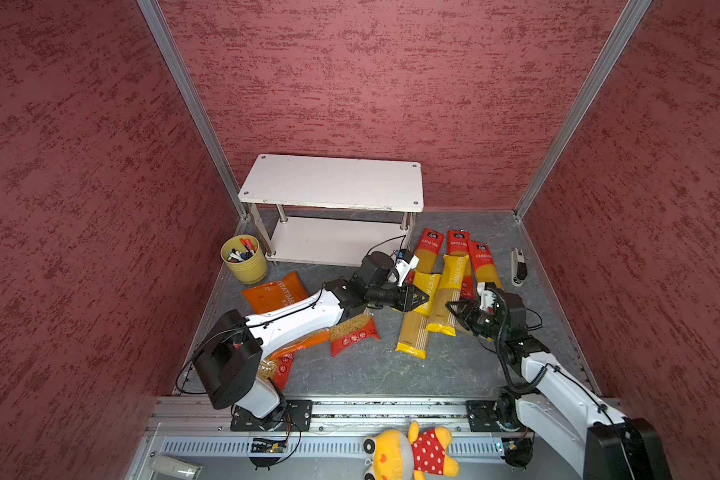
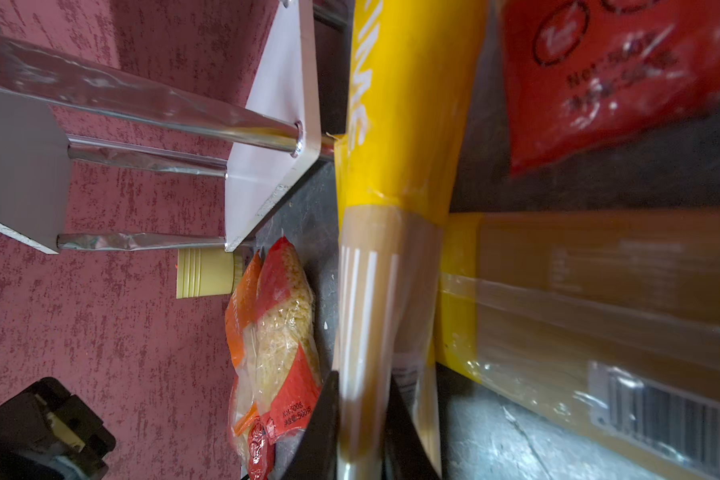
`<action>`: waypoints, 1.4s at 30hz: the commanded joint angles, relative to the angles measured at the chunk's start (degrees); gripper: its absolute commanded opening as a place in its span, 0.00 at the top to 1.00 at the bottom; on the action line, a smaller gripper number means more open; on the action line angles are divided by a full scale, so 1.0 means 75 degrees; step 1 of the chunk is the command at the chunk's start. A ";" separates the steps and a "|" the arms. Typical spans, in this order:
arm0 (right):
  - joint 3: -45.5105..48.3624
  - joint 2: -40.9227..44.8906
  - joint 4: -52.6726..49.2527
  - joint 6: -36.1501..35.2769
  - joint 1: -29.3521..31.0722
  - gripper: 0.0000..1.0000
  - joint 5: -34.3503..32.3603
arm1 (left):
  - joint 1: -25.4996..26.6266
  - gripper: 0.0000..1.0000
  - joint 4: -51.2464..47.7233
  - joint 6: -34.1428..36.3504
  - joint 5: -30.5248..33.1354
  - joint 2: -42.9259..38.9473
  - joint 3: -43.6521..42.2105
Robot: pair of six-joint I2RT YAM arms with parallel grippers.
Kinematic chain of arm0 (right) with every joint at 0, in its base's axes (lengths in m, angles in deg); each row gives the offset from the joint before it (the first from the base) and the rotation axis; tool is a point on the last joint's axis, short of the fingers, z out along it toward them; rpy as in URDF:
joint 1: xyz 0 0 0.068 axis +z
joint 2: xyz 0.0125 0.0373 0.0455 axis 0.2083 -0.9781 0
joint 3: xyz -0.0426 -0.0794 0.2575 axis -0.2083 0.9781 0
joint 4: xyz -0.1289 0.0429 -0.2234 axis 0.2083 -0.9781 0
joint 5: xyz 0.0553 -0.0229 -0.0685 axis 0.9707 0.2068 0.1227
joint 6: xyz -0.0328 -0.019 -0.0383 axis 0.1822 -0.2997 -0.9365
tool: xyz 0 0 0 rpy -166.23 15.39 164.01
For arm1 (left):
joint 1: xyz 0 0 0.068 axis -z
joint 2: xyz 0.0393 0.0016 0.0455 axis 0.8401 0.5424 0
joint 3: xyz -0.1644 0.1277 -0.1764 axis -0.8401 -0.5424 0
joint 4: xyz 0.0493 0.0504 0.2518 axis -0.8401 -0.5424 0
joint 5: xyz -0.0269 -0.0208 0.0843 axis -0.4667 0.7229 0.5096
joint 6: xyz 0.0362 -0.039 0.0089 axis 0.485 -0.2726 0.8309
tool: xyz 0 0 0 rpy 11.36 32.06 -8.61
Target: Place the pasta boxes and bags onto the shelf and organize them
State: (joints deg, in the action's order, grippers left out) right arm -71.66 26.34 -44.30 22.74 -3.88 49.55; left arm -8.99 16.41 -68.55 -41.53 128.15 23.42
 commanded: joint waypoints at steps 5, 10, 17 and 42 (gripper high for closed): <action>-0.1971 0.0833 -0.0390 -0.1398 0.0004 0.87 -0.0244 | -0.0120 0.68 -0.0440 0.0592 0.0932 -0.0986 -0.0204; -0.3271 0.1027 -0.1027 -0.1808 0.0004 0.88 -0.0529 | -0.0381 0.59 -0.0699 0.0704 0.1459 -0.1757 -0.0370; -0.5256 0.0439 -0.1500 -0.1835 0.0050 0.90 -0.0224 | -0.1102 0.40 -0.1658 0.0578 0.1764 -0.2734 -0.0188; -0.9608 -0.5760 0.1411 0.1655 0.3699 0.88 -0.1652 | -0.3640 0.11 0.1297 -0.3992 -0.0038 -0.3292 -0.1031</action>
State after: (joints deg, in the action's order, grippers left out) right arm -140.20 -17.84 -41.09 31.03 23.37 41.12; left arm -36.36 19.65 -94.54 -42.16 102.62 15.34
